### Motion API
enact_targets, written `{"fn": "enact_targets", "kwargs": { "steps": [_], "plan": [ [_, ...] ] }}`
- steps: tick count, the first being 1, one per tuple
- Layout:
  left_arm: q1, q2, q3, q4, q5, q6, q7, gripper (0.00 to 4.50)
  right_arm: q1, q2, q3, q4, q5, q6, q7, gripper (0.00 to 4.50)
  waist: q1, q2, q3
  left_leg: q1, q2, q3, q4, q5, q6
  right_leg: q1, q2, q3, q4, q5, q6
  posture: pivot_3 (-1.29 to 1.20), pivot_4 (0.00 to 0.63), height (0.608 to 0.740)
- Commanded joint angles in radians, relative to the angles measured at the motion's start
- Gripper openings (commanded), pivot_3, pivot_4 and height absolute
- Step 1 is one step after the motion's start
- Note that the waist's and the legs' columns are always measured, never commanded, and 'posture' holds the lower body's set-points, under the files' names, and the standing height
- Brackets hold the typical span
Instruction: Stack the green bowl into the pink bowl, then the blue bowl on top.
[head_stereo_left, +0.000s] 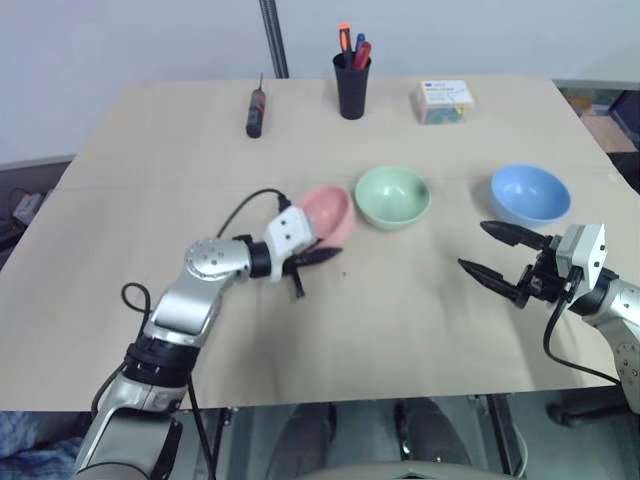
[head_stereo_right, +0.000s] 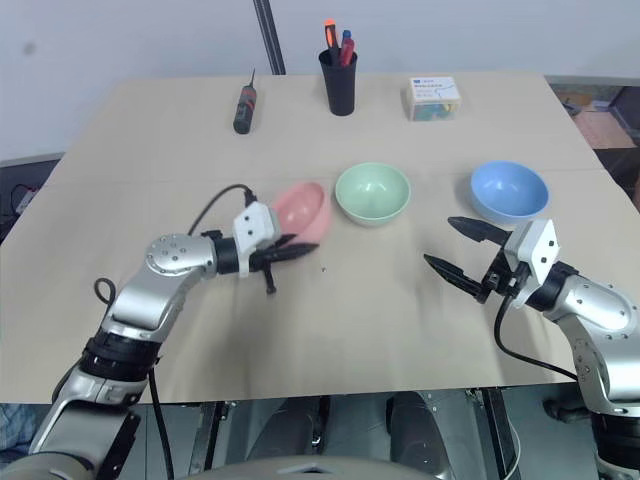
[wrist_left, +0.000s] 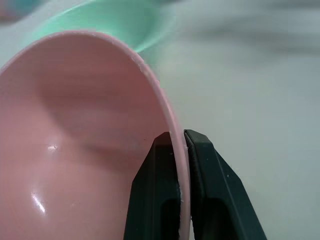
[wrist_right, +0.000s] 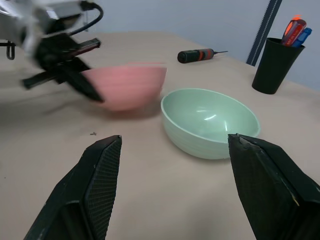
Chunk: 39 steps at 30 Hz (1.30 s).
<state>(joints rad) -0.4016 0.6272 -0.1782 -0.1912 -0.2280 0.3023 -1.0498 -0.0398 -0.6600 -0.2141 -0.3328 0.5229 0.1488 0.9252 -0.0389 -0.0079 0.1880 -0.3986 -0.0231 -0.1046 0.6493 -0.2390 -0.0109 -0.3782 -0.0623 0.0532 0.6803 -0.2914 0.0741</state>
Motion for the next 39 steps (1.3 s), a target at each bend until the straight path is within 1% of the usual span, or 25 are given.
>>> {"fn": "enact_targets", "kwargs": {
  "steps": [1,4,7,8,9,12,15,16,18,19,22,25,27,28,30,33,36,39],
  "plan": [
    [0.022,0.061,-0.046,-0.132,-0.023,0.039,-0.076,0.03,-0.02,-0.001,-0.017,-0.004,0.004,-0.021,0.0,3.54,-0.001,0.0,0.0,0.0,0.0,0.0,0.0,0.0,0.0,0.0,0.0,0.0,0.0,0.0,0.0,0.0,0.15,0.74],
    [0.013,0.092,-0.094,-0.138,0.017,0.07,-0.091,0.03,-0.019,0.002,-0.015,-0.003,0.0,-0.025,0.002,3.54,0.0,0.0,0.0,0.001,0.0,0.0,0.0,0.0,0.0,0.001,0.0,0.0,0.0,0.0,0.0,0.0,0.15,0.74],
    [-0.004,0.074,-0.11,-0.114,0.022,0.067,-0.081,0.03,-0.014,0.004,-0.014,-0.008,-0.002,-0.025,0.0,3.54,0.003,0.0,0.0,0.001,0.0,0.0,0.0,0.0,0.0,0.002,0.0,0.0,0.0,0.0,0.0,0.0,0.15,0.74],
    [-0.009,0.067,-0.115,-0.104,0.027,0.067,-0.075,0.66,-0.013,0.004,-0.013,-0.01,-0.003,-0.024,0.0,3.54,0.003,0.0,0.0,0.001,0.0,0.0,0.001,0.0,0.0,0.002,0.0,0.0,0.0,0.0,0.0,0.0,0.15,0.74],
    [-0.011,0.065,-0.121,-0.097,0.035,0.06,-0.073,0.84,-0.013,0.003,-0.014,-0.012,-0.003,-0.023,0.0,3.54,0.004,0.0,0.0,0.001,-0.001,0.0,0.001,0.0,0.0,0.002,0.0,0.0,0.0,0.0,0.0,0.0,0.15,0.74],
    [-0.012,0.054,-0.126,-0.085,0.048,0.039,-0.071,1.74,-0.014,0.0,-0.016,-0.012,-0.003,-0.02,0.001,3.54,0.003,0.0,0.0,0.001,-0.001,0.0,0.0,0.0,0.0,0.002,0.0,0.0,0.0,0.0,0.0,0.0,0.15,0.74],
    [-0.017,0.045,-0.116,-0.079,0.036,0.031,-0.079,2.99,-0.016,-0.01,-0.015,-0.012,-0.002,-0.006,0.003,3.54,0.001,0.0,0.0,0.001,0.0,0.0,0.0,0.0,0.0,0.001,0.0,0.0,0.0,0.0,0.0,0.0,0.15,0.74],
    [-0.019,0.041,-0.104,-0.078,0.019,0.03,-0.085,3.31,-0.017,-0.018,-0.014,-0.016,0.0,0.013,0.0,3.54,0.001,0.0,0.0,0.001,0.0,0.0,0.0,0.0,0.0,0.001,0.0,0.0,0.0,0.0,0.0,0.0,0.15,0.74],
    [-0.021,0.026,-0.071,-0.075,-0.017,0.024,-0.084,4.14,-0.027,-0.026,-0.012,-0.017,0.004,0.038,-0.006,3.54,0.002,0.0,0.0,0.001,0.0,0.0,0.0,0.0,0.0,0.001,0.0,0.0,0.0,0.0,0.0,0.0,0.15,0.74],
    [-0.022,0.009,-0.035,-0.076,-0.049,0.03,-0.067,4.39,-0.037,-0.032,-0.009,-0.017,0.007,0.056,-0.008,3.54,0.001,0.0,0.0,0.0,0.0,0.0,0.0,0.0,0.0,0.001,0.0,0.0,0.0,0.0,0.0,0.0,0.15,0.74],
    [-0.016,-0.021,0.078,-0.08,-0.142,0.063,-0.022,4.39,-0.074,-0.057,0.004,-0.005,0.001,0.091,0.001,3.54,0.001,0.0,0.0,0.001,0.0,0.0,0.001,0.0,0.0,0.001,0.0,-0.001,0.0,0.0,0.0,0.0,0.15,0.74],
    [0.035,-0.038,0.21,-0.079,-0.223,0.044,0.017,4.39,-0.183,-0.074,0.046,0.04,-0.014,0.105,0.03,3.54,-0.005,0.0,0.0,0.001,0.0,0.0,0.001,0.0,0.0,0.001,0.0,0.0,0.0,0.0,0.0,0.0,0.15,0.74],
    [0.105,-0.044,0.303,-0.099,-0.255,0.01,0.048,4.39,-0.293,-0.077,0.109,0.102,-0.054,0.108,0.053,3.54,-0.012,0.001,0.0,0.002,0.001,0.0,0.001,0.0,0.0,0.0,0.0,0.002,0.0,0.0,0.0,0.0,0.15,0.74],
    [0.147,-0.045,0.35,-0.118,-0.267,0.003,0.068,4.39,-0.359,-0.077,0.158,0.151,-0.095,0.11,0.067,3.54,-0.025,0.001,0.0,0.002,0.001,0.0,0.0,0.0,0.0,0.0,0.0,0.002,0.0,0.0,0.0,0.0,0.15,0.74],
    [0.221,-0.046,0.424,-0.147,-0.285,-0.021,0.094,4.39,-0.478,-0.075,0.254,0.257,-0.181,0.098,0.106,3.54,-0.023,0.0,0.0,0.002,0.001,0.0,0.0,0.0,0.0,0.0,0.0,0.002,0.0,0.0,0.0,0.0,0.15,0.74],
    [0.312,-0.045,0.515,-0.176,-0.3,-0.047,0.134,4.39,-0.625,-0.034,0.36,0.414,-0.279,0.047,0.149,3.54,-0.015,0.0,0.0,0.001,0.003,-0.001,0.0,0.0,0.0,-0.001,0.0,0.001,-0.001,0.0,0.0,0.0,0.15,0.74],
    [0.381,-0.048,0.588,-0.196,-0.315,-0.084,0.16,4.39,-0.723,0.015,0.435,0.57,-0.37,-0.064,0.182,3.54,0.002,0.0,0.0,0.0,0.003,-0.001,0.0,0.0,0.0,-0.001,-0.001,0.0,-0.002,0.0,0.0,0.0,0.15,0.74],
    [0.442,-0.06,0.656,-0.216,-0.335,-0.116,0.182,4.39,-0.813,0.076,0.499,0.732,-0.46,-0.155,0.181,3.54,0.0,0.0,0.0,-0.001,0.001,-0.002,0.0,0.0,0.0,-0.001,-0.003,0.0,-0.002,0.0,0.0,0.0,0.15,0.74]
  ]
}}
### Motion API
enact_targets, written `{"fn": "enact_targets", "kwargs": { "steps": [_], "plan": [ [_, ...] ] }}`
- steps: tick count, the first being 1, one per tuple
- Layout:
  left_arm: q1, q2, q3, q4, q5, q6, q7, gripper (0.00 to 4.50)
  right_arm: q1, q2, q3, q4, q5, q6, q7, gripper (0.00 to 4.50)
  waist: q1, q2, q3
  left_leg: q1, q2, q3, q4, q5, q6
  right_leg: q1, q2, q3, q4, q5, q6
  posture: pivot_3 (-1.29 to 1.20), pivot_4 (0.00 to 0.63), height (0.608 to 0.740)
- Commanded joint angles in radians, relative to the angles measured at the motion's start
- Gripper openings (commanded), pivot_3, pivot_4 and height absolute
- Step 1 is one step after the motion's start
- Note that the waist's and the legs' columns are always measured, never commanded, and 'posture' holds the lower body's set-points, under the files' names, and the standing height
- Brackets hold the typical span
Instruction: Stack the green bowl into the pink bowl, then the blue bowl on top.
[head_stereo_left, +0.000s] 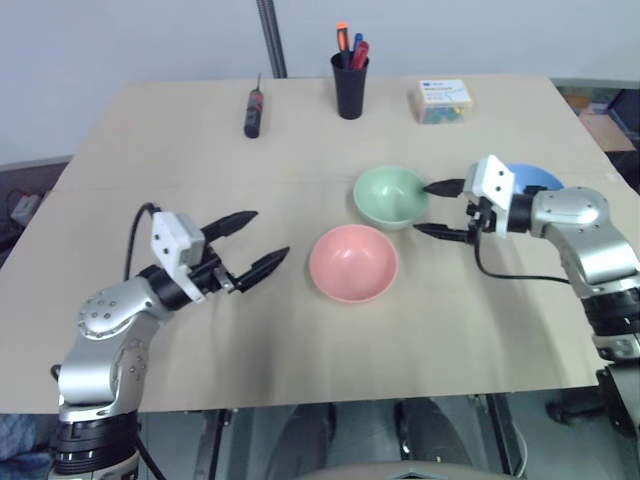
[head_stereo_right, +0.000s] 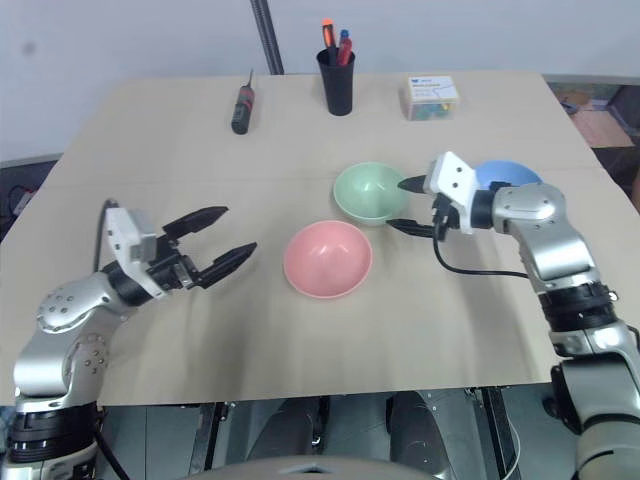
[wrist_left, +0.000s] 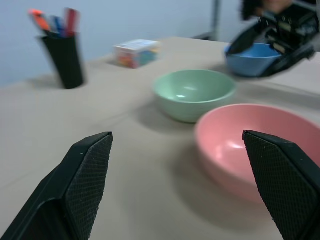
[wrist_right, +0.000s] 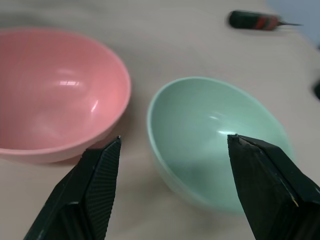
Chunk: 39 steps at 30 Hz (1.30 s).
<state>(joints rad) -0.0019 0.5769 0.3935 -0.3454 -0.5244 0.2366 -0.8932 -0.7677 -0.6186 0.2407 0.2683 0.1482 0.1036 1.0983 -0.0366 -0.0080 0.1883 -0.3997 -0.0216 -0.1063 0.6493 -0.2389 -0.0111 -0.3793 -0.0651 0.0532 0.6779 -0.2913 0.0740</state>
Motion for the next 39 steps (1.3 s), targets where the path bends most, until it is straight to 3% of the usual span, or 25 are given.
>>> {"fn": "enact_targets", "kwargs": {
  "steps": [1,10,13,20,27,33,39],
  "plan": [
    [0.061,-0.013,0.096,-0.07,-0.044,-0.061,0.028,4.39,-0.114,0.054,0.06,0.185,-0.114,-0.146,0.003,3.54,-0.003,0.0,0.0,0.0,0.0,0.0,0.0,0.0,0.0,0.0,0.0,0.0,0.0,0.0,0.0,0.0,0.15,0.74],
    [0.15,-0.03,0.118,-0.114,-0.08,-0.098,0.062,4.39,-0.266,0.151,0.126,0.494,-0.278,-0.356,-0.026,3.54,-0.004,0.0,0.0,0.0,-0.001,-0.001,-0.001,0.0,0.0,0.0,0.001,0.0,0.0,0.0,0.0,0.0,0.15,0.74],
    [0.154,-0.027,0.118,-0.117,-0.09,-0.1,0.069,4.5,-0.283,0.171,0.122,0.536,-0.293,-0.401,-0.027,2.86,-0.005,0.0,0.0,0.001,-0.001,-0.001,-0.001,0.0,0.0,0.0,0.001,0.0,0.001,0.0,0.0,0.0,0.15,0.74],
    [0.148,-0.014,0.092,-0.097,-0.096,-0.105,0.046,4.5,-0.29,0.166,0.112,0.555,-0.304,-0.468,0.001,0.07,-0.006,0.0,0.0,0.001,-0.001,-0.002,-0.002,0.0,0.0,-0.001,0.001,0.0,0.001,0.0,0.0,0.0,0.15,0.74],
    [0.103,-0.01,0.075,-0.037,-0.092,-0.122,0.026,4.5,-0.291,0.116,0.082,0.399,-0.262,-0.477,0.073,0.07,-0.006,0.001,0.001,0.001,-0.002,-0.002,-0.002,0.0,0.0,-0.001,0.001,0.0,0.001,0.0,0.0,0.0,0.15,0.74],
    [0.061,0.004,0.071,0.017,-0.103,-0.145,-0.026,4.5,-0.17,0.01,0.079,-0.15,-0.053,-0.241,0.284,0.07,-0.004,0.001,0.001,0.0,0.001,-0.002,-0.004,0.0,0.0,-0.003,0.001,0.001,0.0,0.0,0.0,0.0,0.15,0.74],
    [-0.028,0.018,0.037,0.117,-0.086,-0.18,-0.071,4.5,-0.04,-0.008,0.124,-0.482,-0.029,-0.027,0.251,0.07,0.001,0.001,0.0,0.0,0.0,-0.004,-0.003,0.0,0.0,-0.001,0.0,-0.001,0.001,0.0,0.0,0.0,0.15,0.74]
  ]
}}
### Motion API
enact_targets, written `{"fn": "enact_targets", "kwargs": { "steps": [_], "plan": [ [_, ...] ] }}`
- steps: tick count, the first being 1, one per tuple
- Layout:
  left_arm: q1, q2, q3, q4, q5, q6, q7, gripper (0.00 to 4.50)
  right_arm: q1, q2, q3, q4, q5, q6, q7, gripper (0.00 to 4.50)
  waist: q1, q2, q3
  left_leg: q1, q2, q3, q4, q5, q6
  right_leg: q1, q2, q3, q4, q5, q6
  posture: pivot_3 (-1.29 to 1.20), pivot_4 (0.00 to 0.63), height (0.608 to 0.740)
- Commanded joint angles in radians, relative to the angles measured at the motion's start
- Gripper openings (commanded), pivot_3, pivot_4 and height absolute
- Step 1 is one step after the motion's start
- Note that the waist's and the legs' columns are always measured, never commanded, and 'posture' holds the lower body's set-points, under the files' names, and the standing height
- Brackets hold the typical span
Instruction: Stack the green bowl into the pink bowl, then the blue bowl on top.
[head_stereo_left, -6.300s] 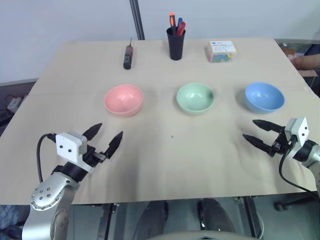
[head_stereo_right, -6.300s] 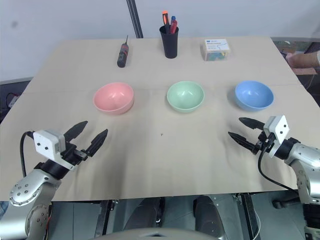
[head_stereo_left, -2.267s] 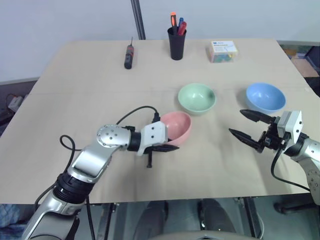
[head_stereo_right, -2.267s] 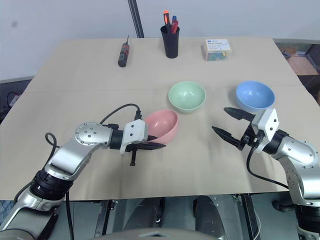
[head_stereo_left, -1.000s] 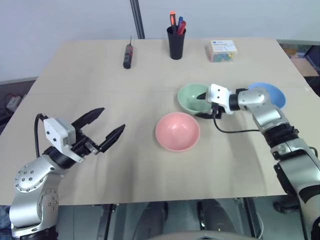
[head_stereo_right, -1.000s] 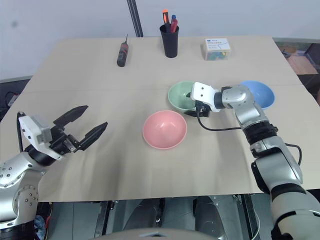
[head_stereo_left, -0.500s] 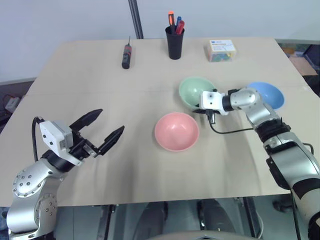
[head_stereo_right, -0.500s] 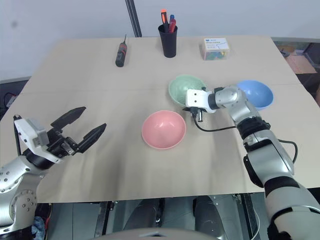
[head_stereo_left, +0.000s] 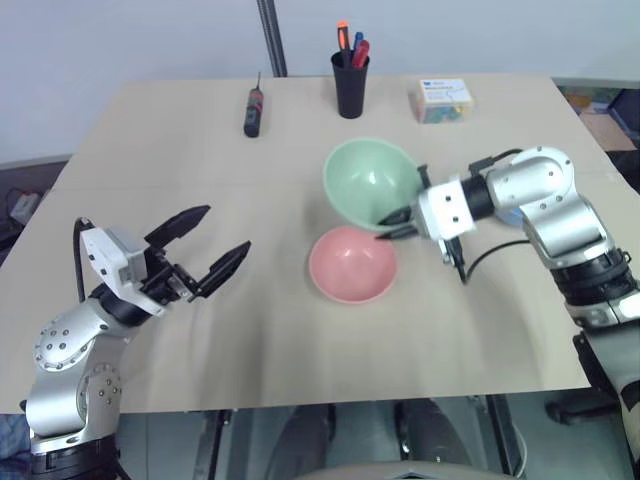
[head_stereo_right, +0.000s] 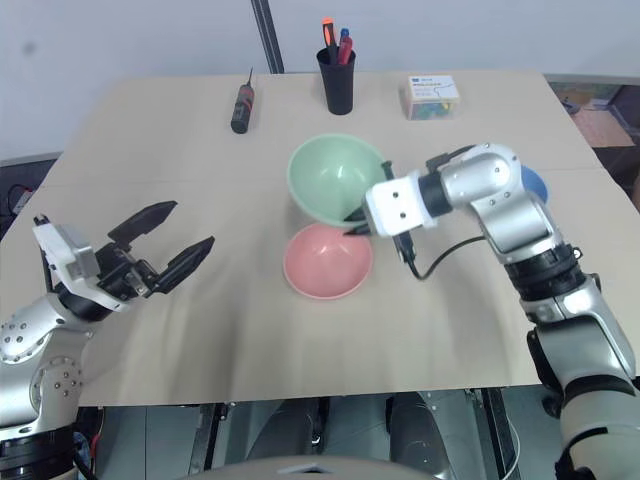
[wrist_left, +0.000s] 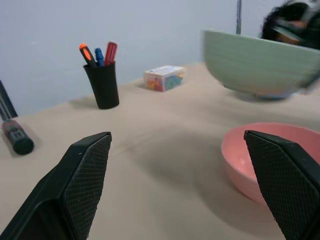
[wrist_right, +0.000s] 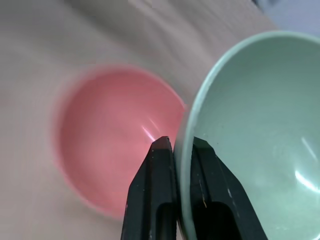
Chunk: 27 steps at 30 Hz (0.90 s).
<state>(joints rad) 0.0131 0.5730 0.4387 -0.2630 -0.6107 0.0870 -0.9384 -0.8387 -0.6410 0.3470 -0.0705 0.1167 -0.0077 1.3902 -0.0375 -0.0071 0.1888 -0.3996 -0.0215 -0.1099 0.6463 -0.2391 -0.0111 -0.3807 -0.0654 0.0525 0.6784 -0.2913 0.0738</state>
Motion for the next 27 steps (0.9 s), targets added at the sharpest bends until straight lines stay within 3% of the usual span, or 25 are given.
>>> {"fn": "enact_targets", "kwargs": {
  "steps": [1,3,12,19,22,27],
  "plan": [
    [-0.06,0.025,-0.016,0.047,0.001,-0.031,-0.031,4.5,0.045,0.027,0.027,-0.166,-0.01,0.106,-0.063,0.07,0.001,0.0,0.0,0.0,0.0,-0.001,0.0,0.0,0.0,0.0,0.0,-0.001,0.0,0.0,0.0,0.0,0.15,0.74],
    [-0.088,0.03,-0.031,0.068,0.004,-0.037,-0.04,4.5,0.066,0.043,0.044,-0.195,-0.036,0.131,-0.096,0.07,0.0,0.0,0.0,0.0,0.0,-0.001,0.001,0.0,0.0,0.0,0.001,-0.001,0.001,0.0,0.0,0.0,0.15,0.74],
    [-0.161,0.035,-0.072,0.133,0.012,-0.051,-0.081,4.5,0.078,0.035,0.051,-0.259,-0.11,0.212,-0.171,3.14,-0.002,0.0,0.0,0.0,-0.001,-0.002,0.0,0.0,0.0,0.0,0.001,-0.001,0.0,0.0,0.0,0.0,0.15,0.74],
    [-0.213,0.028,-0.093,0.166,-0.003,-0.04,-0.101,4.5,0.027,-0.059,-0.102,-0.064,-0.185,0.213,-0.313,3.14,0.0,0.0,0.0,0.0,-0.002,-0.001,0.001,0.0,0.0,0.0,0.001,-0.001,0.0,0.0,0.0,0.0,0.15,0.74],
    [-0.24,0.017,-0.126,0.156,-0.015,-0.002,-0.097,4.5,0.043,-0.101,-0.216,0.064,-0.232,0.319,-0.474,3.14,0.003,0.0,0.0,0.0,-0.003,-0.001,0.001,0.0,0.0,0.0,0.001,-0.001,0.0,0.0,0.0,0.0,0.15,0.74],
    [-0.288,-0.002,-0.162,0.164,-0.007,-0.002,-0.1,4.5,0.103,-0.12,-0.303,0.146,-0.232,0.413,-0.584,3.14,-0.001,0.0,0.0,-0.002,-0.003,-0.001,0.0,0.0,0.0,-0.001,0.001,-0.001,-0.001,0.0,0.0,0.0,0.15,0.74]
  ]
}}
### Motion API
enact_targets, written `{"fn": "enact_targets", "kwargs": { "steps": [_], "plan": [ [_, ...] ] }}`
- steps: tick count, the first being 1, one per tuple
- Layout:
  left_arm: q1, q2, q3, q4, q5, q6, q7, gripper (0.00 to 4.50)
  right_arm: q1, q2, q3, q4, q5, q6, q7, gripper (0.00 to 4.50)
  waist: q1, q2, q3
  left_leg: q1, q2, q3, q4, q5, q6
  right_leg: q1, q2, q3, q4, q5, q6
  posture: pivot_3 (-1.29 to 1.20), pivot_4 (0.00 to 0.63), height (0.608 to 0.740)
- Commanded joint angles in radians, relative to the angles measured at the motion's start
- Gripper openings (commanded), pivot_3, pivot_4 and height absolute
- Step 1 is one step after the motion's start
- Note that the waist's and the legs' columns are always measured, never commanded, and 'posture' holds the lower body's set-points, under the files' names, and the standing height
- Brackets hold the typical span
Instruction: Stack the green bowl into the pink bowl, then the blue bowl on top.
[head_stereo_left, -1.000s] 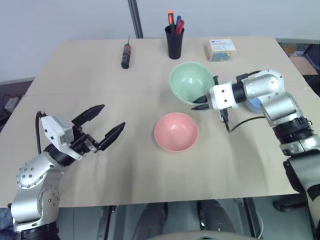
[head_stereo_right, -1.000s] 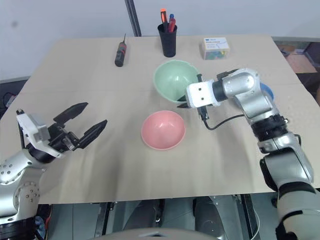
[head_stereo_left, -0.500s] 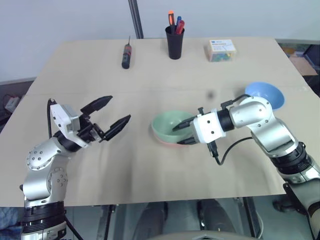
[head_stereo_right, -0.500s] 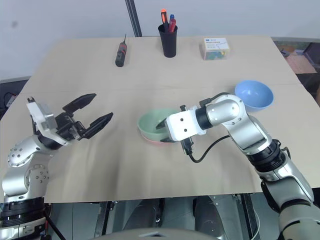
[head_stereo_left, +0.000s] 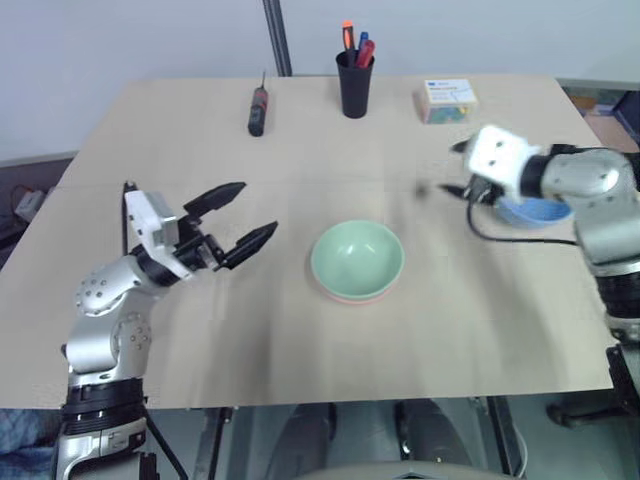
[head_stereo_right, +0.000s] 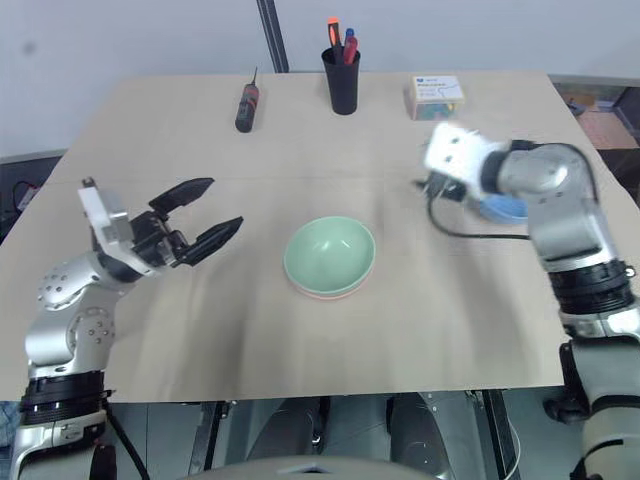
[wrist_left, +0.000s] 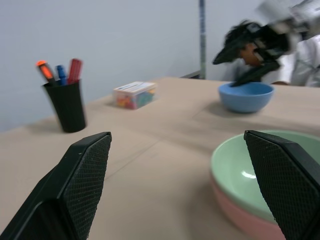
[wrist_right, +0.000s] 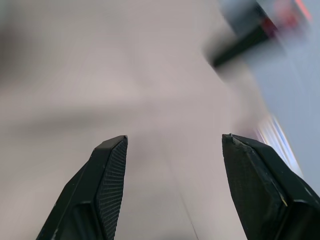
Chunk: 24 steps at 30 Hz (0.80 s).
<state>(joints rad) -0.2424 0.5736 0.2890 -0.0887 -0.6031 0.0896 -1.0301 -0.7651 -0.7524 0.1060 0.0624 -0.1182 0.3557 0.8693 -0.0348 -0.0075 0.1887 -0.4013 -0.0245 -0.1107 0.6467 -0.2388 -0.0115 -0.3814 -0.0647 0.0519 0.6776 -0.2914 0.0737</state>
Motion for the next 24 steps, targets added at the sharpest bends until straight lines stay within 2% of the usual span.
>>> {"fn": "enact_targets", "kwargs": {
  "steps": [1,6,13,16,17,18,19,22,24],
  "plan": [
    [-0.041,-0.004,-0.019,-0.005,-0.014,-0.004,-0.012,4.5,0.046,-0.01,-0.069,0.03,0.003,0.059,-0.075,3.14,-0.006,0.0,0.0,0.0,0.0,0.001,-0.001,0.0,0.0,-0.001,0.0,0.001,0.0,0.0,0.0,0.0,0.15,0.74],
    [-0.076,-0.01,-0.037,0.027,-0.005,-0.01,-0.028,4.5,0.084,0.027,-0.088,0.115,0.034,0.104,-0.124,3.14,-0.011,0.0,0.0,0.001,0.0,0.005,-0.001,0.0,0.0,-0.001,0.001,0.003,0.001,0.0,0.0,0.0,0.15,0.74],
    [-0.096,-0.008,-0.044,0.049,0.002,-0.018,-0.038,4.5,0.107,0.052,-0.054,0.276,0.005,0.045,-0.196,3.14,-0.007,0.0,0.0,0.001,0.0,0.008,0.0,0.0,0.0,-0.001,0.001,0.003,0.001,0.0,0.0,0.0,0.15,0.74],
    [-0.098,-0.007,-0.045,0.05,0.002,-0.017,-0.042,4.5,0.119,0.055,-0.053,0.303,0.008,0.018,-0.205,2.25,-0.006,0.0,0.0,0.0,0.0,0.008,0.0,0.0,0.0,0.0,0.001,0.002,0.0,0.0,0.0,0.0,0.15,0.74],
    [-0.097,-0.006,-0.045,0.049,0.002,-0.017,-0.043,4.5,0.12,0.054,-0.05,0.307,0.008,0.008,-0.202,2.1,-0.007,0.0,0.0,0.0,0.0,0.008,0.0,0.0,0.0,0.0,0.001,0.002,0.0,0.0,0.0,0.0,0.15,0.74],
    [-0.097,-0.006,-0.045,0.049,0.002,-0.016,-0.043,4.5,0.119,0.052,-0.047,0.31,0.006,-0.002,-0.201,1.61,-0.007,0.0,0.0,0.0,0.0,0.008,0.0,0.0,0.0,0.0,0.001,0.002,0.001,0.0,0.0,0.0,0.15,0.74],
    [-0.097,-0.005,-0.044,0.048,0.001,-0.015,-0.043,4.5,0.119,0.054,-0.047,0.306,0.008,-0.005,-0.2,1.36,-0.01,0.0,0.0,0.0,0.0,0.009,0.0,0.0,0.0,0.0,0.001,0.002,0.001,0.0,0.0,0.0,0.15,0.74],
    [-0.092,-0.001,-0.044,0.05,0.003,-0.018,-0.05,4.5,0.122,0.048,-0.037,0.253,0.014,-0.002,-0.175,0.1,-0.011,0.0,0.0,0.001,0.001,0.009,0.0,0.0,0.0,0.0,0.002,0.003,0.001,0.0,0.0,0.0,0.15,0.74],
    [-0.087,0.001,-0.045,0.058,0.01,-0.029,-0.06,4.5,0.115,0.04,-0.035,0.164,0.038,0.03,-0.128,0.1,-0.011,0.0,0.0,0.002,0.001,0.009,0.0,0.0,0.0,0.0,0.002,0.002,0.001,0.0,0.0,0.0,0.15,0.74]
  ]
}}
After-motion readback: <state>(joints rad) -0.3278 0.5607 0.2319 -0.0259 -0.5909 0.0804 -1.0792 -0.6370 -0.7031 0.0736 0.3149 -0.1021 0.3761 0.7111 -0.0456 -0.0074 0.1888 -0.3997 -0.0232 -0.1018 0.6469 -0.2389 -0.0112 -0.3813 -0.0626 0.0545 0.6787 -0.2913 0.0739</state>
